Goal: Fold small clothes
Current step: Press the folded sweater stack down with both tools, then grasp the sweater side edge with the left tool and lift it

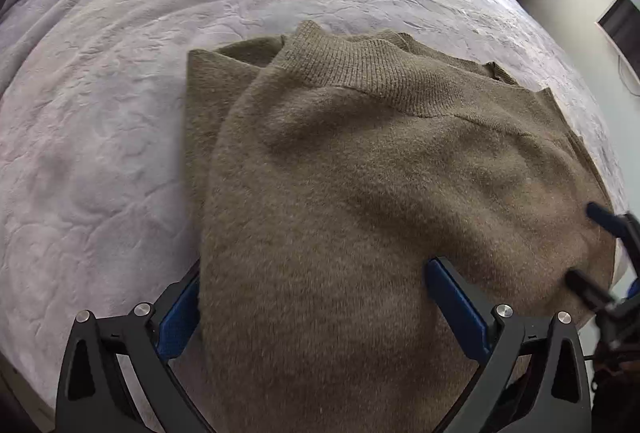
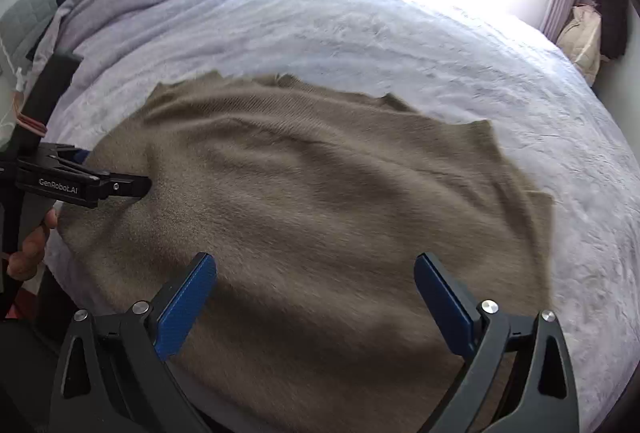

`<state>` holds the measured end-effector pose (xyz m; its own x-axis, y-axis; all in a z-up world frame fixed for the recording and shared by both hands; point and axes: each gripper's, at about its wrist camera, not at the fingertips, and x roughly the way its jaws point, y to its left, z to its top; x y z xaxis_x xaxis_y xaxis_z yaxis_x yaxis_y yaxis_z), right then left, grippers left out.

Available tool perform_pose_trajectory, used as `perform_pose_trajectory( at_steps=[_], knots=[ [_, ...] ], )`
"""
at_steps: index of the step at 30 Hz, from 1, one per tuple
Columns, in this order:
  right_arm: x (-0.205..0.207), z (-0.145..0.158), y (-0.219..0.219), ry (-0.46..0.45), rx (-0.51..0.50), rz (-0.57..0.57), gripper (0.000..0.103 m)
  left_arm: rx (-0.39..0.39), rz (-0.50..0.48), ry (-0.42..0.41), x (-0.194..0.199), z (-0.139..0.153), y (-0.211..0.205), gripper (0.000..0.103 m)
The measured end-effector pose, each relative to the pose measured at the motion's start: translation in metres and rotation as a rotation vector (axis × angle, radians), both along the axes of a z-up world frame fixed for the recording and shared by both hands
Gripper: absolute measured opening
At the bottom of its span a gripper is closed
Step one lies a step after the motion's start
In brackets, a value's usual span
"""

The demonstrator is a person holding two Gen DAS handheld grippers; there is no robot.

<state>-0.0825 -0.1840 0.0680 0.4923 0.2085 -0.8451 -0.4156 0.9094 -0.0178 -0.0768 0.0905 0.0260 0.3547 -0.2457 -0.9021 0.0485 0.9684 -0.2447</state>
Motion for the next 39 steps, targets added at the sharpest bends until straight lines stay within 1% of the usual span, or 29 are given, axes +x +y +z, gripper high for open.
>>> perform_pose_trajectory(
  at_steps=[2, 3, 5, 6, 9, 10, 11, 13, 16, 17, 18, 19, 22, 24, 28, 31, 33, 35, 36, 37, 38, 39],
  knots=[
    [0.008, -0.019, 0.017, 0.044, -0.018, 0.010, 0.102, -0.036, 0.008, 0.008, 0.004, -0.002, 0.002, 0.103],
    [0.010, -0.021, 0.021, 0.033, -0.027, 0.001, 0.103, -0.042, -0.002, 0.002, 0.004, -0.002, 0.002, 0.103],
    [0.015, -0.016, 0.027, 0.039, -0.036, 0.003, 0.103, -0.045, -0.030, -0.015, 0.001, -0.002, 0.003, 0.103],
    [0.018, -0.007, 0.030, 0.038, -0.033, 0.009, 0.103, -0.054, -0.041, -0.019, -0.001, -0.002, 0.006, 0.103],
    [0.021, 0.018, 0.032, -0.040, 0.002, 0.018, 0.103, -0.096, -0.041, -0.026, -0.013, 0.002, 0.020, 0.103],
    [0.024, 0.022, 0.033, -0.051, 0.001, 0.018, 0.103, -0.110, -0.039, -0.021, -0.016, 0.001, 0.025, 0.103],
    [0.029, 0.023, 0.036, -0.054, -0.005, 0.017, 0.103, -0.108, -0.041, -0.016, -0.018, 0.001, 0.026, 0.103],
    [0.045, 0.011, 0.043, -0.021, -0.043, 0.003, 0.103, -0.080, -0.049, -0.013, -0.017, -0.001, 0.021, 0.103],
    [0.069, -0.027, 0.057, 0.072, -0.100, 0.007, 0.103, -0.022, -0.047, -0.006, -0.012, -0.006, 0.010, 0.103],
    [0.074, -0.035, 0.056, 0.059, -0.084, -0.001, 0.103, -0.014, -0.046, -0.007, -0.010, -0.007, 0.008, 0.103],
    [0.074, -0.035, 0.054, 0.039, -0.067, -0.009, 0.103, -0.012, -0.047, -0.012, -0.009, -0.008, 0.006, 0.103],
    [0.074, -0.033, 0.054, 0.038, -0.063, -0.013, 0.103, -0.014, -0.052, -0.011, -0.009, -0.007, 0.006, 0.103],
    [0.065, -0.024, 0.049, 0.057, -0.061, -0.023, 0.103, -0.065, -0.044, -0.004, -0.013, -0.001, 0.018, 0.103],
    [0.049, -0.020, 0.041, 0.059, -0.049, -0.015, 0.103, -0.087, -0.024, -0.007, -0.020, 0.002, 0.033, 0.103],
    [0.010, -0.018, 0.019, 0.024, -0.022, -0.004, 0.103, -0.171, -0.029, 0.014, -0.023, -0.004, 0.050, 0.103],
    [0.005, -0.020, 0.017, 0.022, -0.008, -0.002, 0.103, -0.159, -0.053, 0.027, -0.012, -0.007, 0.041, 0.103],
    [-0.001, -0.020, 0.016, 0.012, -0.017, 0.002, 0.103, -0.142, -0.074, 0.028, 0.000, -0.009, 0.025, 0.103],
    [-0.003, -0.020, 0.018, 0.002, -0.024, 0.007, 0.103, -0.103, -0.103, 0.025, 0.011, -0.007, 0.005, 0.103],
    [-0.005, -0.020, 0.017, 0.001, -0.024, 0.008, 0.103, -0.102, -0.111, 0.023, 0.011, -0.005, 0.002, 0.103],
    [-0.006, -0.019, 0.016, 0.000, -0.023, 0.009, 0.103, -0.111, -0.125, 0.017, 0.013, -0.002, -0.007, 0.098],
    [-0.007, -0.019, 0.015, 0.001, -0.021, 0.011, 0.103, -0.105, -0.129, 0.010, 0.014, 0.001, -0.011, 0.089],
    [-0.008, -0.017, 0.013, 0.003, -0.020, 0.014, 0.103, -0.089, -0.135, 0.004, 0.014, 0.003, -0.015, 0.072]
  ],
)
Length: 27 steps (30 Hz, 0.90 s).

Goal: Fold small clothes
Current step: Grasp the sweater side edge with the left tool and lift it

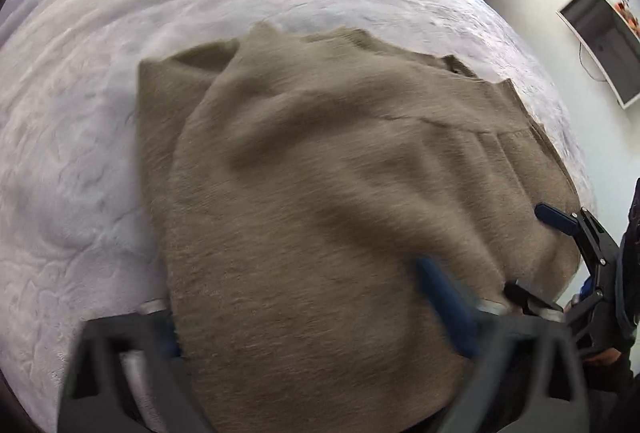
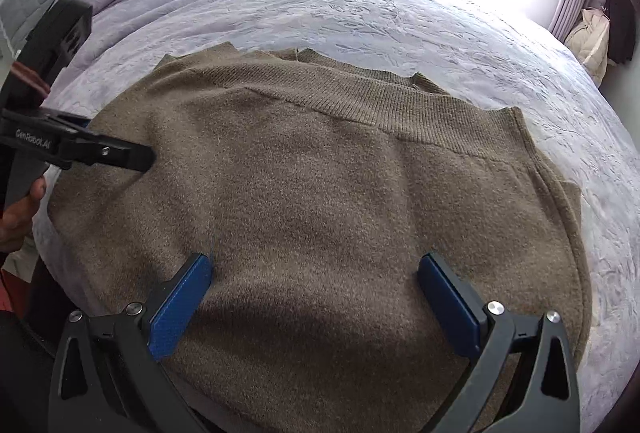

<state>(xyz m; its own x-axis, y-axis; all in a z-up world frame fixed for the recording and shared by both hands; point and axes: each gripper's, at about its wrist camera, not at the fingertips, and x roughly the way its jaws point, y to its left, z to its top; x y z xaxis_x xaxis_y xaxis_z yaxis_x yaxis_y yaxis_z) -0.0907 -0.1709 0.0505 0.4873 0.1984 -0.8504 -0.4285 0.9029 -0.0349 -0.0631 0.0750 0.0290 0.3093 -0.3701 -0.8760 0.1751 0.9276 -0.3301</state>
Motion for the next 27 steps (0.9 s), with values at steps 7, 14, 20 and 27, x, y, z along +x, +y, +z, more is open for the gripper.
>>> perform_pose_trajectory(
  at_steps=[7, 14, 20, 27],
  knots=[
    [0.018, 0.010, -0.023, -0.041, 0.048, -0.078, 0.103, 0.075, 0.050, -0.009, -0.003, 0.023, -0.003, 0.027],
    [0.083, -0.009, 0.004, -0.027, -0.040, -0.074, 0.103, 0.142, 0.064, -0.063, -0.009, 0.051, -0.023, 0.022],
    [0.083, 0.009, -0.008, -0.001, 0.037, -0.117, 0.103, 0.216, 0.038, -0.112, -0.014, 0.074, -0.049, 0.021],
    [-0.011, 0.009, -0.031, -0.034, 0.035, 0.008, 0.103, 0.294, -0.009, -0.132, -0.012, 0.083, -0.082, 0.021]
  ],
)
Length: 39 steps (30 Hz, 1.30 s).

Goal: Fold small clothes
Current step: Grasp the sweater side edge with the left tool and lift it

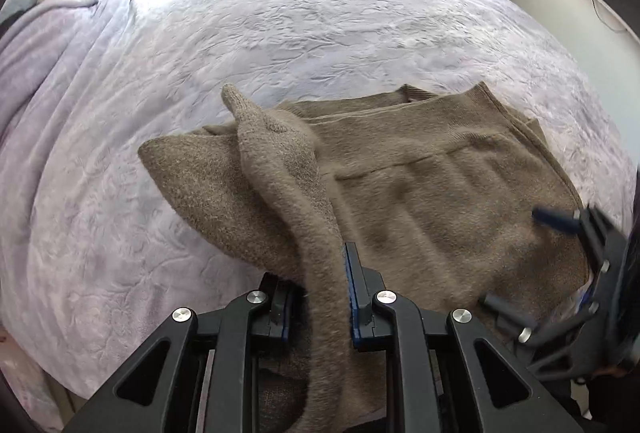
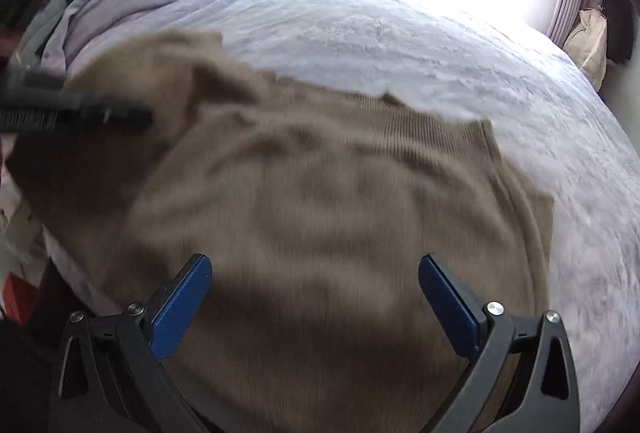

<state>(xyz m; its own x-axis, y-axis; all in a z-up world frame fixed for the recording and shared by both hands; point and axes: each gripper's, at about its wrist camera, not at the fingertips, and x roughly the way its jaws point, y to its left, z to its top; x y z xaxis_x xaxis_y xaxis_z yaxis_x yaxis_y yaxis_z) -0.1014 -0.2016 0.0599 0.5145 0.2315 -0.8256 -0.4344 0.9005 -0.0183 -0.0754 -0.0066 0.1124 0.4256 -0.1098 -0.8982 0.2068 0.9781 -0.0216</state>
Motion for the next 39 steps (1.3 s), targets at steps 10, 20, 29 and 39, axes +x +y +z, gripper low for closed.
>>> perform_pose_trajectory(
  at_steps=[10, 20, 29, 39],
  knots=[
    [0.028, 0.007, 0.001, -0.013, 0.047, -0.018, 0.103, 0.022, -0.043, -0.033, -0.002, 0.026, -0.042, 0.020],
    [-0.009, 0.037, -0.111, -0.061, 0.154, -0.167, 0.103, 0.137, -0.251, -0.031, 0.008, 0.021, -0.173, 0.014],
    [-0.029, 0.013, -0.109, -0.016, 0.248, -0.060, 0.103, 0.117, -0.269, 0.105, 0.028, -0.027, -0.212, 0.014],
    [-0.036, 0.029, -0.110, -0.076, 0.325, 0.003, 0.103, -0.062, -0.208, 0.101, 0.039, 0.038, -0.197, 0.014]
  ],
)
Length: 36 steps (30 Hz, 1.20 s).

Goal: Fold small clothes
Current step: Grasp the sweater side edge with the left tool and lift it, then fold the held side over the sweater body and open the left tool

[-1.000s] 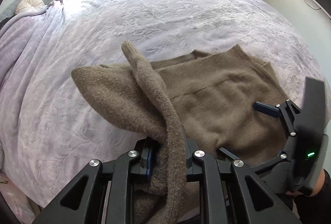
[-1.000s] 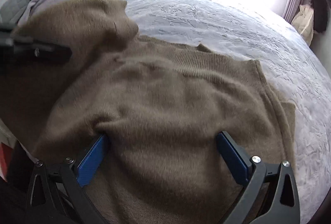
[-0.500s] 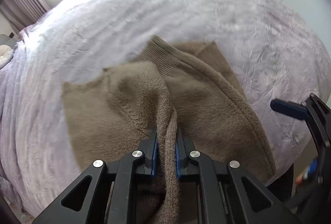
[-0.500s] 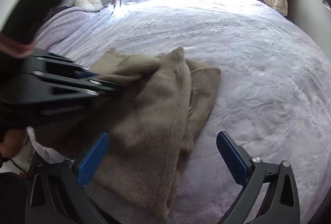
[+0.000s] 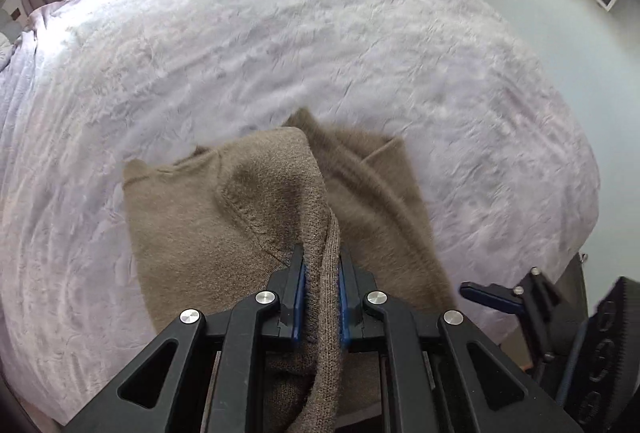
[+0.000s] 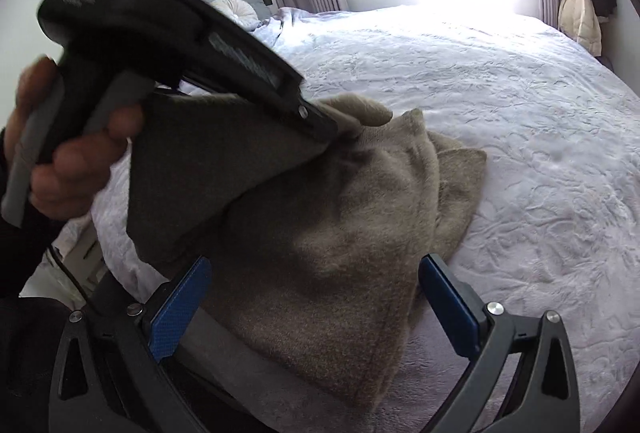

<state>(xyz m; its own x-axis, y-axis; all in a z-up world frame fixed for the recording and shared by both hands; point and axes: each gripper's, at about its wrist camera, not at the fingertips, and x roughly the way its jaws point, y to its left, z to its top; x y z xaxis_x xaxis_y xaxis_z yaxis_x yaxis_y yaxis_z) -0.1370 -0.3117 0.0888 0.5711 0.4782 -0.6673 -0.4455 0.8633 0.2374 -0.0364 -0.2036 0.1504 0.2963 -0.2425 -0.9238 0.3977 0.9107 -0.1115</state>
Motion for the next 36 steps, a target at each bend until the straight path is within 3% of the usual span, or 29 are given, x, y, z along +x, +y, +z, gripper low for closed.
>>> perform_pose_trajectory(
  at_steps=[4, 9, 11, 12, 14, 15, 16, 22, 26, 28, 30, 32, 36],
  knots=[
    [-0.003, 0.002, -0.013, -0.005, 0.003, -0.039, 0.103, -0.038, 0.004, 0.004, 0.001, 0.009, -0.018, 0.014],
    [-0.003, -0.008, -0.032, 0.037, 0.027, -0.084, 0.103, 0.037, -0.009, 0.133, 0.009, -0.060, -0.059, 0.014],
    [-0.007, -0.011, -0.032, 0.044, 0.019, -0.079, 0.103, 0.090, -0.050, 0.096, 0.002, -0.074, -0.071, 0.015],
    [-0.010, -0.013, -0.033, 0.048, 0.016, -0.072, 0.103, 0.119, -0.074, 0.066, -0.003, -0.072, -0.075, 0.022],
    [-0.014, -0.015, -0.032, 0.054, 0.011, -0.061, 0.103, 0.131, -0.124, 0.069, -0.009, -0.064, -0.080, 0.055],
    [-0.016, -0.016, -0.032, 0.060, 0.009, -0.055, 0.103, 0.118, -0.138, 0.089, -0.010, -0.061, -0.081, 0.087],
    [-0.018, -0.016, -0.033, 0.066, 0.013, -0.049, 0.103, 0.096, -0.149, 0.099, -0.013, -0.055, -0.081, 0.095],
    [-0.036, -0.006, -0.038, 0.061, 0.053, -0.040, 0.103, -0.052, -0.248, 0.059, -0.043, 0.001, -0.067, 0.095],
    [-0.046, 0.008, -0.035, 0.044, 0.093, 0.001, 0.103, -0.137, -0.209, -0.018, -0.048, 0.035, -0.021, 0.095],
    [-0.045, 0.011, -0.032, 0.056, 0.157, 0.025, 0.103, -0.108, -0.163, -0.054, -0.044, 0.034, 0.000, 0.095],
    [-0.044, 0.014, -0.030, 0.063, 0.193, 0.026, 0.103, 0.021, -0.076, -0.113, -0.040, 0.016, 0.024, 0.095],
    [-0.043, 0.020, -0.021, 0.035, 0.172, -0.010, 0.103, 0.075, -0.038, -0.108, -0.043, -0.001, 0.041, 0.095],
    [-0.038, 0.040, -0.015, -0.026, 0.163, -0.048, 0.103, -0.001, 0.019, -0.062, -0.048, -0.024, 0.077, 0.095]
  ],
)
